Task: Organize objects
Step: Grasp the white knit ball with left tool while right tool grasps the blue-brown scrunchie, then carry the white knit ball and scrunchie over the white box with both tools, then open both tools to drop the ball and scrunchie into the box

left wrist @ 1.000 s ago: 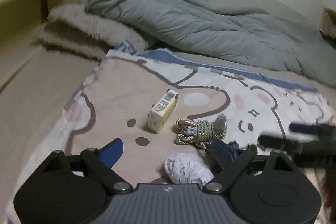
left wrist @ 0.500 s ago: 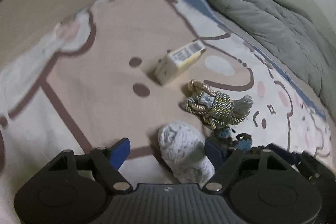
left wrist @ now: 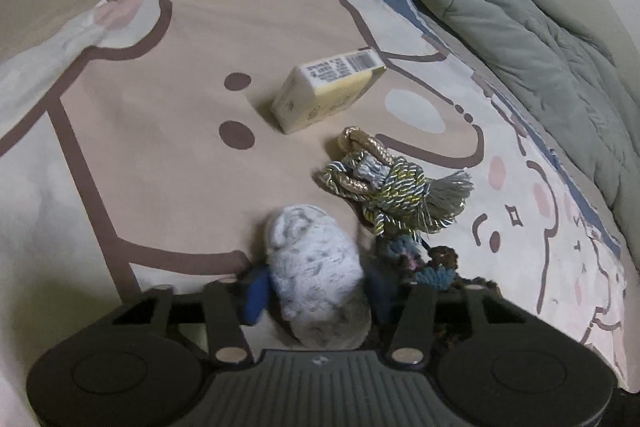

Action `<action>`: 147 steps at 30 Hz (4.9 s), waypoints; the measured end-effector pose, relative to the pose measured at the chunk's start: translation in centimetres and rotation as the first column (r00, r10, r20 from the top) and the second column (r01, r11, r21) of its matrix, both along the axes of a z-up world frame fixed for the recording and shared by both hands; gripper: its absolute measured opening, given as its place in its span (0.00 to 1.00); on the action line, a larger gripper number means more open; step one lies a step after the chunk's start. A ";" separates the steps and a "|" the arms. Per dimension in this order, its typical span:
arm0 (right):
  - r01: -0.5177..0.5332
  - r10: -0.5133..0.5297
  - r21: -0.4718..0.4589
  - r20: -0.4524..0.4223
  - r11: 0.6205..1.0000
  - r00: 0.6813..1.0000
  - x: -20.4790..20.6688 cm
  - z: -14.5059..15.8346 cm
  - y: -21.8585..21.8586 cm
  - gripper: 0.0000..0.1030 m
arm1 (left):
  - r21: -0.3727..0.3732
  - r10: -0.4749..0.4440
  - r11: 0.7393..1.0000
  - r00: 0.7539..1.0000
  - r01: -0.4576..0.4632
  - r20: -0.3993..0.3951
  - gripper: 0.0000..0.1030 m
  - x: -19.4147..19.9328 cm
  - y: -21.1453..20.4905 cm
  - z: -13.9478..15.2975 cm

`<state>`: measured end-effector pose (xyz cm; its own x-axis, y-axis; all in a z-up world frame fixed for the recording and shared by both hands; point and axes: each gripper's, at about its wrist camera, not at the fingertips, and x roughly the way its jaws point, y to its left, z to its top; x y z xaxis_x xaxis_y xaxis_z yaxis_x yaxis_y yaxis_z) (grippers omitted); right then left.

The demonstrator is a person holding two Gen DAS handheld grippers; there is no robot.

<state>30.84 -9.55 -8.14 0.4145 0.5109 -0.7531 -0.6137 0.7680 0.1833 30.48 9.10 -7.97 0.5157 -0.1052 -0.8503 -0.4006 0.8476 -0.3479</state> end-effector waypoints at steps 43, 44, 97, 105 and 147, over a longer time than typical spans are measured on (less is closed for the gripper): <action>0.312 -0.310 0.005 0.140 0.950 0.940 -8.3 11.9 -6.6 0.53 | 0.480 -0.260 0.863 0.953 0.156 0.158 0.42 -9.5 -4.4 11.8; 0.308 -0.306 0.002 0.139 0.951 0.942 -8.4 11.9 -6.6 0.53 | 0.481 -0.260 0.863 0.952 0.155 0.159 0.42 -9.5 -4.4 11.8; 0.655 -0.620 -0.100 0.242 0.749 0.746 -8.0 9.2 -38.2 0.53 | 0.222 -0.651 0.759 0.722 0.612 0.232 0.42 -5.4 -38.3 8.9; 0.666 -0.622 -0.160 0.253 0.729 0.741 -8.7 7.6 -42.5 0.53 | 0.031 -0.695 0.695 0.660 0.719 0.285 0.42 -4.5 -43.3 6.2; 0.627 -0.586 -0.197 0.229 0.753 0.777 -10.5 6.8 -43.4 0.72 | 0.093 -0.662 0.744 0.709 0.662 0.242 0.69 -4.5 -44.5 5.9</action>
